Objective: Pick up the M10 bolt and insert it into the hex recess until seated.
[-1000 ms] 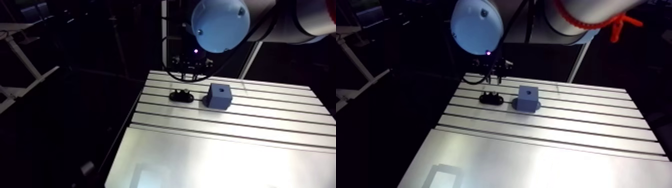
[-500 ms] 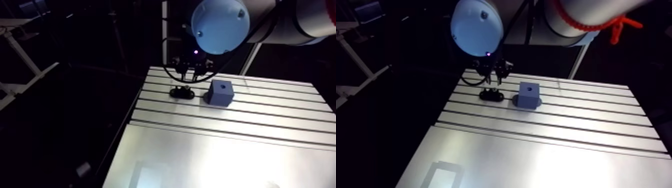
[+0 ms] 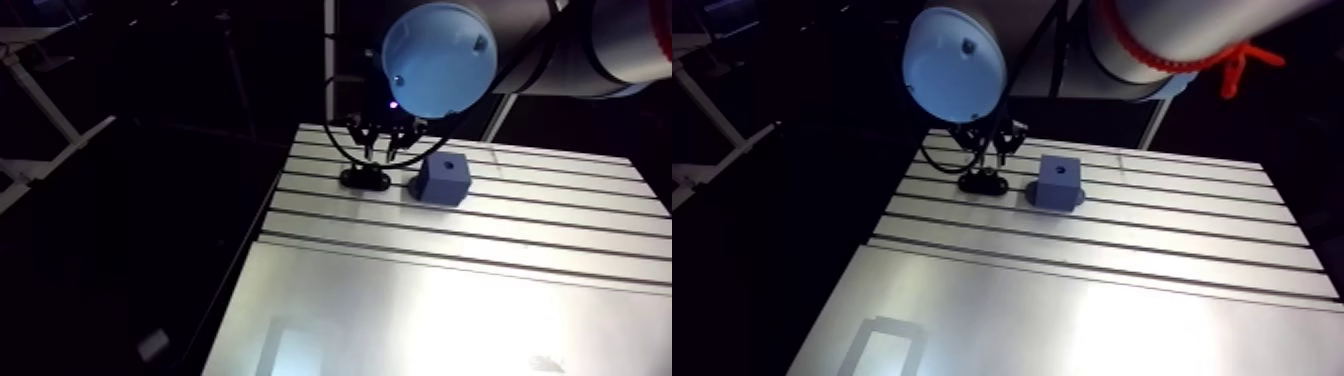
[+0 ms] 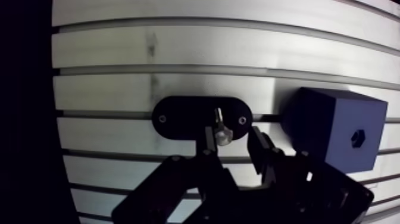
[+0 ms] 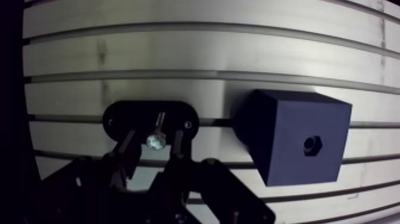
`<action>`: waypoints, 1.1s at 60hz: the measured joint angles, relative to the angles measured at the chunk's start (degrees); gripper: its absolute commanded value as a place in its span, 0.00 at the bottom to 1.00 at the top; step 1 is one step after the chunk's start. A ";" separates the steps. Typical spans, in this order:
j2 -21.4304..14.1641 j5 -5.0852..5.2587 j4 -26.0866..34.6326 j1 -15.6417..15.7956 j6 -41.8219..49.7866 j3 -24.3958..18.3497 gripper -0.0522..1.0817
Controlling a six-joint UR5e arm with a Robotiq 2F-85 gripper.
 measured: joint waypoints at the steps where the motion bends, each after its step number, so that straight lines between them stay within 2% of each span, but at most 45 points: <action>1: 0.02 -0.01 -0.04 0.00 0.00 0.00 0.56; 66: 0.62 -0.35 -0.38 0.79 0.58 0.18 0.56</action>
